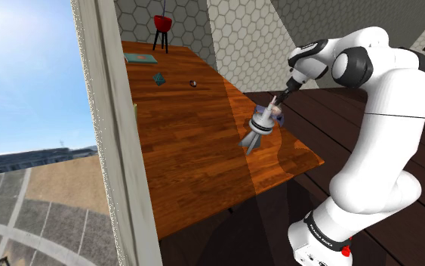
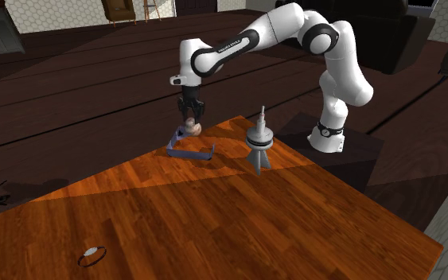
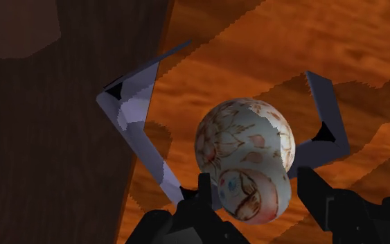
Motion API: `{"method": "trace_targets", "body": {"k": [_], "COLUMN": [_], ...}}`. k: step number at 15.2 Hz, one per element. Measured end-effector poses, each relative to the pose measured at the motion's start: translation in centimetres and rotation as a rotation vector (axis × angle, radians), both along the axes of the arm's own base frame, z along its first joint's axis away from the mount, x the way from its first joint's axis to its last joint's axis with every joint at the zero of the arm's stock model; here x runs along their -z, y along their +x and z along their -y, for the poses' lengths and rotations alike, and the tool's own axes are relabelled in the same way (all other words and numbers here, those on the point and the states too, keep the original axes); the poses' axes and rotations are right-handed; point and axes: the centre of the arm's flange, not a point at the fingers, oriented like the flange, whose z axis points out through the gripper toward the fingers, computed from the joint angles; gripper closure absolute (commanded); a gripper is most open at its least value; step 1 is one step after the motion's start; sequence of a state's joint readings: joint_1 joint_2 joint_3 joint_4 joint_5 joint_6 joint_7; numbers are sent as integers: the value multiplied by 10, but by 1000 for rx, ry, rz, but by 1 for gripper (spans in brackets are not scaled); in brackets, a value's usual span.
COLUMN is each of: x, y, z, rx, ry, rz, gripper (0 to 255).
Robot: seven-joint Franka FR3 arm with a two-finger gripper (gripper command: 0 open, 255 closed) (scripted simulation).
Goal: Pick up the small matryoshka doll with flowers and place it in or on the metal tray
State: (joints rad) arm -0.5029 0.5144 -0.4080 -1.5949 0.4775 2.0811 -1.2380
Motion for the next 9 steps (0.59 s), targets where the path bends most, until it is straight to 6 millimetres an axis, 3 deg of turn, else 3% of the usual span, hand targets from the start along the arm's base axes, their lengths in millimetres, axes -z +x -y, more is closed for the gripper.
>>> {"method": "trace_targets", "body": {"k": [4,9], "x": [19,21], "y": [0,0], "z": [-1,-1], "rx": [0,0], "ry": [0,0], "rz": [0,0], "gripper": [255,255]}}
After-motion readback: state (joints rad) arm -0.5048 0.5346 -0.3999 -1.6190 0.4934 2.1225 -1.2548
